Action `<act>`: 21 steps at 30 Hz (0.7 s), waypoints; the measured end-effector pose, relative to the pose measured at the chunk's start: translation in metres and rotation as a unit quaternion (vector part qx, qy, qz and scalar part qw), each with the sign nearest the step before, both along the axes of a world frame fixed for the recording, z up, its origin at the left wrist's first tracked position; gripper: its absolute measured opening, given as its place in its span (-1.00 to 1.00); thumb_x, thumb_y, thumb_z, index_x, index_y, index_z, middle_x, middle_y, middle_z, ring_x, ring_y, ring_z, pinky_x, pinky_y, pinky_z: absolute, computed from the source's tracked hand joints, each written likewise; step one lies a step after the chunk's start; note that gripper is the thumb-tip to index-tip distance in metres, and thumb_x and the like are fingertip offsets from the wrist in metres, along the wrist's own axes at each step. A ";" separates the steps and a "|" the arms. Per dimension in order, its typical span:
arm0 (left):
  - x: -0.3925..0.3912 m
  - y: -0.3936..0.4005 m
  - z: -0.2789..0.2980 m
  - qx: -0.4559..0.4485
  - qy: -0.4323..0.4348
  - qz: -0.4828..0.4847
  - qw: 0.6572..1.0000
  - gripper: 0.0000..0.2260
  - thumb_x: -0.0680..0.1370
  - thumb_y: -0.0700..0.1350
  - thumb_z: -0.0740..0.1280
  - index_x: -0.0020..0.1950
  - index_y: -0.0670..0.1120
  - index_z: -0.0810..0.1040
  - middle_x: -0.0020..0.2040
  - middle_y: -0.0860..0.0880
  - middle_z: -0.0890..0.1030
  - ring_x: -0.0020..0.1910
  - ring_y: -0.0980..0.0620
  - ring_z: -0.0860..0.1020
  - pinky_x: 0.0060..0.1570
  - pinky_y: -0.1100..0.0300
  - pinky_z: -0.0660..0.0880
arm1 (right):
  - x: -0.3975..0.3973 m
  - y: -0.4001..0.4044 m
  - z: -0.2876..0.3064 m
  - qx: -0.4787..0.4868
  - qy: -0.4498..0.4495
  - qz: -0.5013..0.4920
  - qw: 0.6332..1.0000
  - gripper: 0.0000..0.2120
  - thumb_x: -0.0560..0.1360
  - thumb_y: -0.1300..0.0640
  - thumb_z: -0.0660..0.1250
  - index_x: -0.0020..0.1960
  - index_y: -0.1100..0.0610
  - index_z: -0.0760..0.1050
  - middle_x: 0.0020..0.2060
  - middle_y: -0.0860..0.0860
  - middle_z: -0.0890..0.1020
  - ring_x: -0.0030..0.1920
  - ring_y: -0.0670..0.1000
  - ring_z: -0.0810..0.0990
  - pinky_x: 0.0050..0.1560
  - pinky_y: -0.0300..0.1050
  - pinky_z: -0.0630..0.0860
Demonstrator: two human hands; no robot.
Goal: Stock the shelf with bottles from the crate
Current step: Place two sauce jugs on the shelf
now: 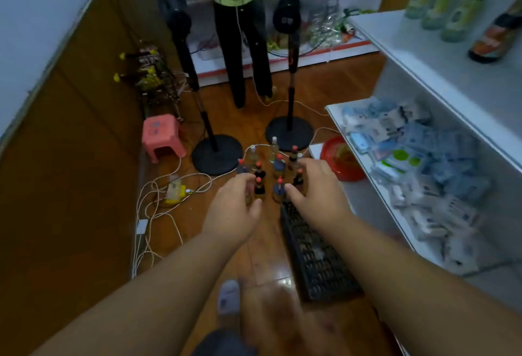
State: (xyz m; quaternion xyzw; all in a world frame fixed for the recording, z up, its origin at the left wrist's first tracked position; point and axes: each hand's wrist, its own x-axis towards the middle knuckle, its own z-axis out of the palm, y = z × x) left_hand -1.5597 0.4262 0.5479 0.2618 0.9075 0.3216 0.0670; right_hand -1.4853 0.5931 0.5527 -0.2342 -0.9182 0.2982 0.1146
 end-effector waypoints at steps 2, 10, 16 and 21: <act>-0.041 -0.015 -0.012 0.000 -0.013 0.000 1.000 -0.59 0.51 -0.09 0.40 0.34 0.04 0.44 0.15 0.11 0.54 0.14 0.16 0.51 0.18 0.20 0.48 | -0.048 -0.010 -0.011 -0.005 -0.003 0.006 1.000 -0.48 0.47 -0.02 0.40 0.37 0.09 0.38 0.25 0.04 0.46 0.25 0.05 0.45 0.24 -0.07 0.42; -0.198 -0.050 -0.025 -0.062 -0.058 -0.024 0.996 -0.60 0.51 -0.09 0.40 0.34 0.05 0.43 0.07 0.15 0.52 0.09 0.14 0.52 0.12 0.16 0.52 | -0.180 -0.037 -0.034 -0.057 -0.030 -0.017 0.998 -0.48 0.48 0.01 0.40 0.38 0.07 0.36 0.26 0.02 0.43 0.25 0.03 0.46 0.22 -0.09 0.44; -0.266 -0.007 -0.069 -0.056 -0.149 -0.014 0.987 -0.63 0.52 -0.12 0.38 0.31 0.06 0.44 -0.01 0.17 0.51 -0.03 0.21 0.51 0.05 0.22 0.52 | -0.244 -0.009 -0.075 -0.081 -0.086 -0.036 0.992 -0.50 0.49 0.02 0.40 0.37 0.09 0.38 0.25 0.04 0.44 0.22 0.02 0.48 0.20 -0.16 0.41; -0.327 0.023 -0.130 -0.089 -0.195 -0.010 0.977 -0.68 0.52 -0.14 0.36 0.25 0.08 0.46 -0.06 0.17 0.53 -0.12 0.21 0.52 -0.12 0.30 0.48 | -0.326 0.015 -0.146 -0.135 -0.132 -0.040 0.981 -0.54 0.49 -0.01 0.38 0.34 0.05 0.40 0.22 0.04 0.45 0.17 0.06 0.51 0.15 0.00 0.50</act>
